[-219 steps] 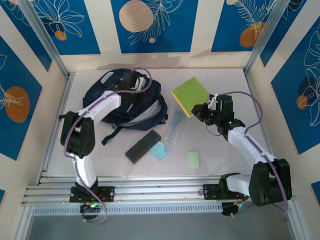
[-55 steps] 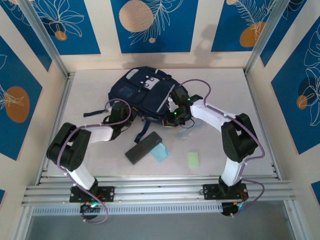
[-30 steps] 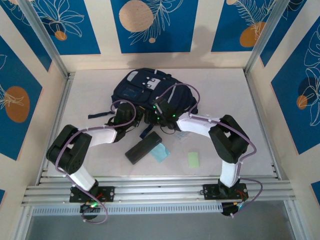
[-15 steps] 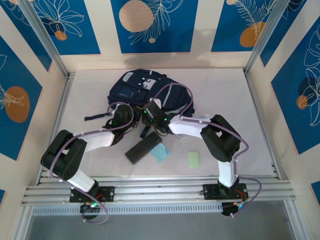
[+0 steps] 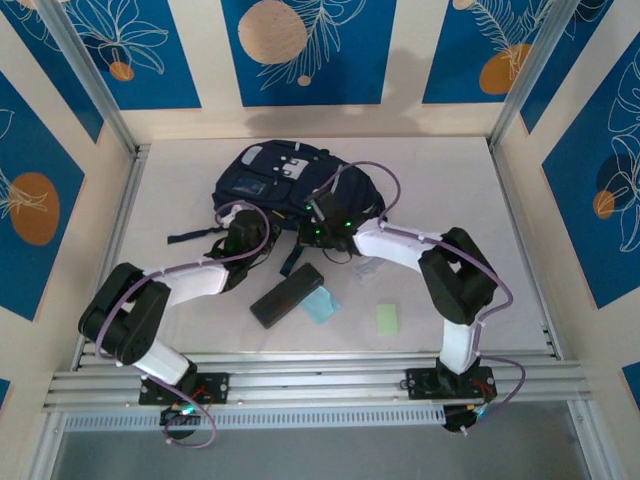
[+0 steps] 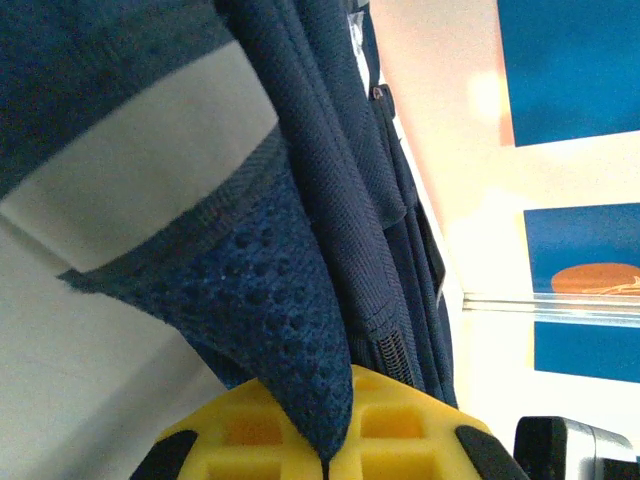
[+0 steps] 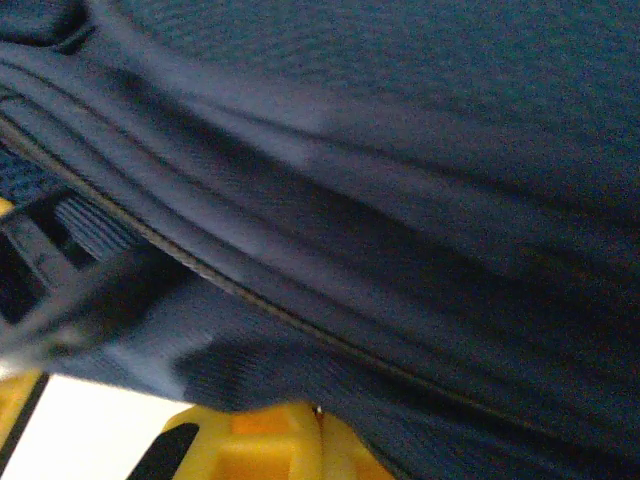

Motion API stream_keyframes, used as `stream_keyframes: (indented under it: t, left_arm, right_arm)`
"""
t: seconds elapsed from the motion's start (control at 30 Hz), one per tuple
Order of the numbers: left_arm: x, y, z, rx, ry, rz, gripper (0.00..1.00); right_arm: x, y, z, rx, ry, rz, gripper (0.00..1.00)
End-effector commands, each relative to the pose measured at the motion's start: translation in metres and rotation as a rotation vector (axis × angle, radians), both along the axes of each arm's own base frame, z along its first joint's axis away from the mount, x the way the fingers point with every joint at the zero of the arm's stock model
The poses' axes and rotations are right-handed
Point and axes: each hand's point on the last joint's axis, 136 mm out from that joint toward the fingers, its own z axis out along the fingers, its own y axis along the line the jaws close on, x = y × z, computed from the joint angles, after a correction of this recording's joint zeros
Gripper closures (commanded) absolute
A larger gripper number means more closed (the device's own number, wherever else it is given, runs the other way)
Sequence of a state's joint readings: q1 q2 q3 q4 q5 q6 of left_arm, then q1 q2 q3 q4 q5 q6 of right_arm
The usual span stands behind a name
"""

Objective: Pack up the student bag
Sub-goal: Zip the student bag at the center of the table.

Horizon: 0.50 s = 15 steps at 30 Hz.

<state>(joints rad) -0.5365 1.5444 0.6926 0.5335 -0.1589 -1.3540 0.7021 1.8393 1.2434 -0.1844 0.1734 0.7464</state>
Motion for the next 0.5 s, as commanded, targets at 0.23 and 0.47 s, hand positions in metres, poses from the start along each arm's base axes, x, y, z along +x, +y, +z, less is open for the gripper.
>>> stream_keyframes:
  t: [0.23, 0.47]
  left_arm:
    - [0.038, 0.039, 0.017, 0.093, -0.139, 0.094, 1.0]
    - [0.049, 0.054, 0.004, 0.106, -0.086, 0.022, 1.0]
  right_arm:
    - [-0.081, -0.085, -0.03, -0.124, 0.441, 0.078, 1.0]
    - [-0.051, -0.181, -0.024, -0.384, 0.382, 0.046, 1.0]
